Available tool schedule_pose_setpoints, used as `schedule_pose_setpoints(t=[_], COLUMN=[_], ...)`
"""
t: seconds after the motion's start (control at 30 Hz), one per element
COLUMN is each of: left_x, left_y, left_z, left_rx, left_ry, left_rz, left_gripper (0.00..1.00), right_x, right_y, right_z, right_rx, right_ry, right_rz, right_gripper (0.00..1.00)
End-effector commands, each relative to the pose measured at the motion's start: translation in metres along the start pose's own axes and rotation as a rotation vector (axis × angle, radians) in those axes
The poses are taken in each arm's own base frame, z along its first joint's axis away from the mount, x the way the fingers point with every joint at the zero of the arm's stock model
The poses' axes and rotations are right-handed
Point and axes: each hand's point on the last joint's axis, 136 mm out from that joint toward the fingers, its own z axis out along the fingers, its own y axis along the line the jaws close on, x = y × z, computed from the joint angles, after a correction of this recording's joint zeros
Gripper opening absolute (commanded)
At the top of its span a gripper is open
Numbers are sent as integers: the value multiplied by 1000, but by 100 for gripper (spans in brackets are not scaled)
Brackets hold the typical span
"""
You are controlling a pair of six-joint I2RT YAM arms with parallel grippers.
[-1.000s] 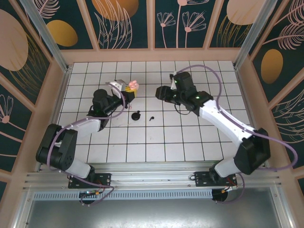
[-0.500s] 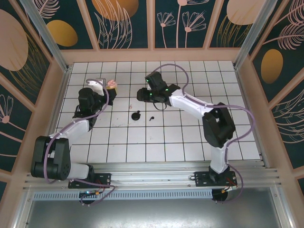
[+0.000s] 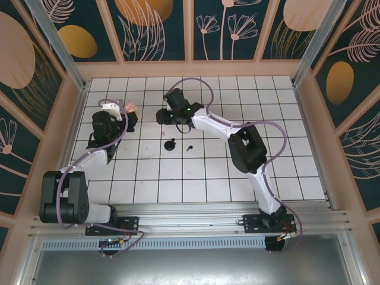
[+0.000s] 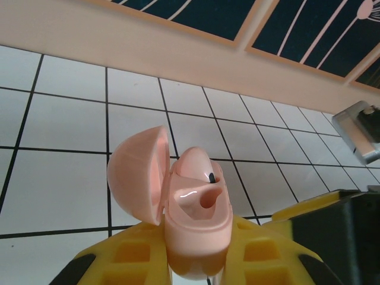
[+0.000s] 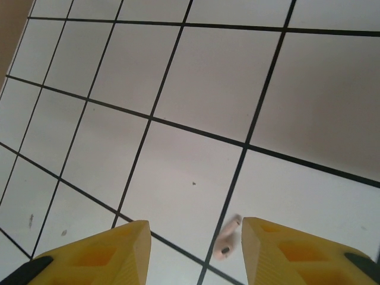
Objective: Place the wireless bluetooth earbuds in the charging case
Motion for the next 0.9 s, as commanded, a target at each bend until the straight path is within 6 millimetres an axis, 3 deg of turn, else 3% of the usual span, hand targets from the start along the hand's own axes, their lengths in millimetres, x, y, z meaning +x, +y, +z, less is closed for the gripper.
schedule_pose_setpoints(t=[0.0, 0.27, 0.87], left_x=[3, 3, 0], left_y=[8, 10, 8], left_z=[0, -2, -6], left_rx=[-29, -43, -40], left_ry=[3, -5, -19], left_rz=[-31, -32, -21], left_gripper=[7, 7, 7], right_x=[10, 42, 70], right_y=[4, 1, -26], right_z=[15, 34, 64], right_rx=[14, 68, 175], right_ry=[44, 123, 174], right_rz=[-47, -70, -51], right_gripper=[45, 43, 39])
